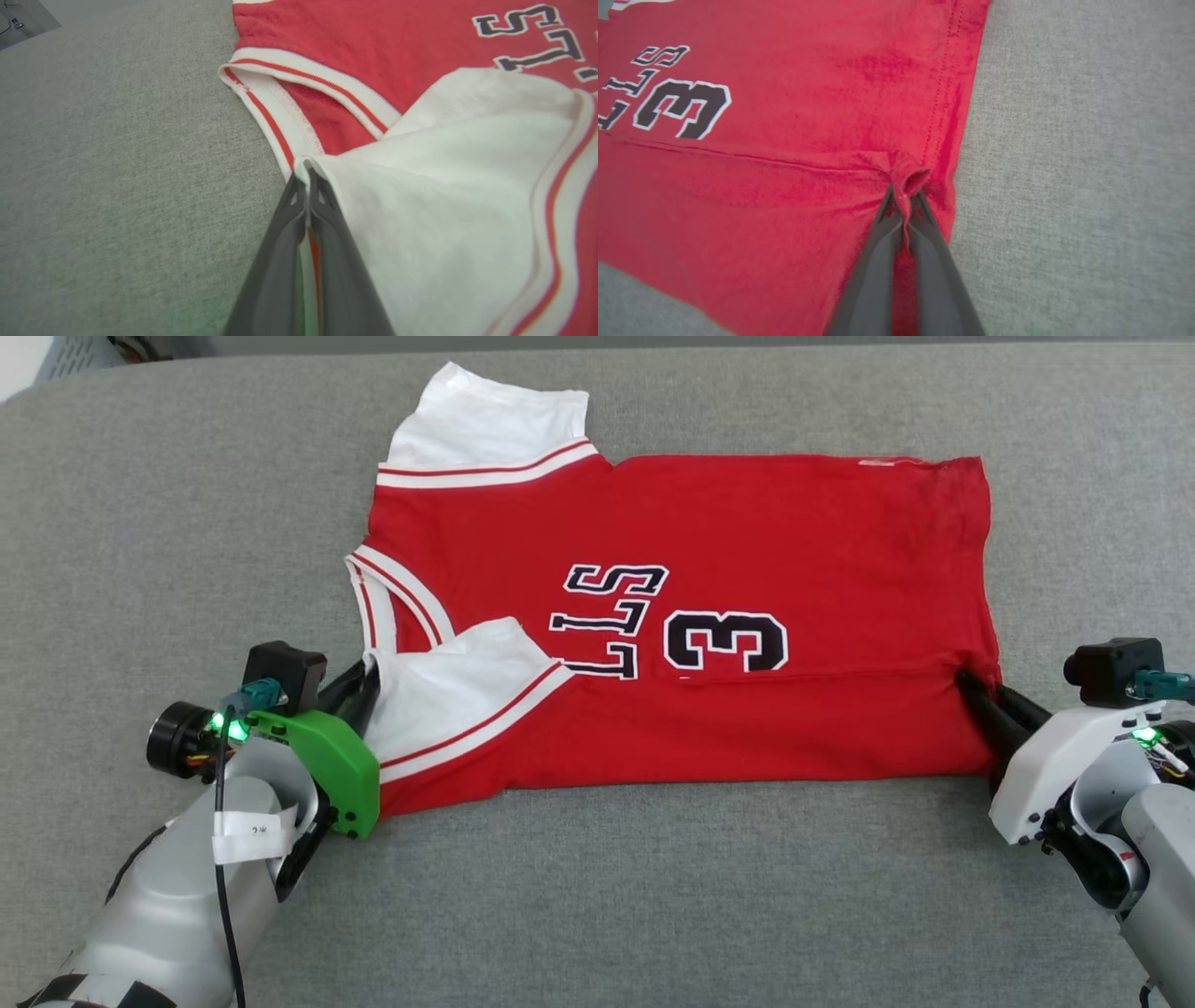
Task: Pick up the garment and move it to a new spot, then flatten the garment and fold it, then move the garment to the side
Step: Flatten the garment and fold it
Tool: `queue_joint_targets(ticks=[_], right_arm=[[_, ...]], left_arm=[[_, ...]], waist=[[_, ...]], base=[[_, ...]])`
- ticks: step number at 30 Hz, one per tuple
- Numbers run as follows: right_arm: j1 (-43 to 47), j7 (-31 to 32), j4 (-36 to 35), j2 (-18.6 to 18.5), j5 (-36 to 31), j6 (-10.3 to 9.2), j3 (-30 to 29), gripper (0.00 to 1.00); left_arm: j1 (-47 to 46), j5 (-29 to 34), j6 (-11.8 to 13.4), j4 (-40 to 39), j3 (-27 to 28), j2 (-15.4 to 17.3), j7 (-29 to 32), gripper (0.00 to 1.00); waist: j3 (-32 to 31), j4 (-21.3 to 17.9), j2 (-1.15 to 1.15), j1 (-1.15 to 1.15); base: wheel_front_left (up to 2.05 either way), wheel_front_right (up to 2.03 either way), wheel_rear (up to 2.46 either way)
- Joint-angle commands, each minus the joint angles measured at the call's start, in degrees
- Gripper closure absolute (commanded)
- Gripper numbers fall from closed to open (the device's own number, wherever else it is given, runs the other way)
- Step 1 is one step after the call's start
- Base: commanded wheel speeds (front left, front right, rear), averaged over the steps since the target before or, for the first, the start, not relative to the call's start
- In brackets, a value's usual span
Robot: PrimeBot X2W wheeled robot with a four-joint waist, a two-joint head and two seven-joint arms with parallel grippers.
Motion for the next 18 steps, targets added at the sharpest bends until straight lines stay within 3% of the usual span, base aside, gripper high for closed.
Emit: queue_joint_targets(ticks=[1, 10, 14, 18], right_arm=[[1.0, -0.8, 0.1, 0.2, -0.3, -0.04, -0.1, 0.0], [5.2, -3.3, -5.0, -1.3, -1.8, -0.04, -4.9, 0.0], [7.1, -2.3, -7.3, -1.4, -3.0, -0.04, -7.4, 0.0], [8.6, -1.0, -9.1, -0.8, -4.1, -0.04, -9.4, 0.0]], left_arm=[[-0.1, -0.6, -0.2, 0.8, -0.7, -0.1, 0.2, 0.0], [-3.0, -2.8, -0.2, -3.7, -2.5, 4.6, 0.8, 0.0], [-5.2, -5.8, -0.2, -8.3, -4.7, 7.4, 5.3, 0.0], [-7.0, -11.7, -0.2, -13.3, -7.2, 9.5, 15.3, 0.0]], waist=[[-1.7, 0.5, 0.0, 0.0], [-7.1, 1.8, 0.0, 0.0], [-8.4, 2.4, 0.0, 0.0], [-9.2, 2.9, 0.0, 0.0]], base=[[0.0, 0.0, 0.0], [0.0, 0.0, 0.0], [0.0, 0.0, 0.0], [0.0, 0.0, 0.0]])
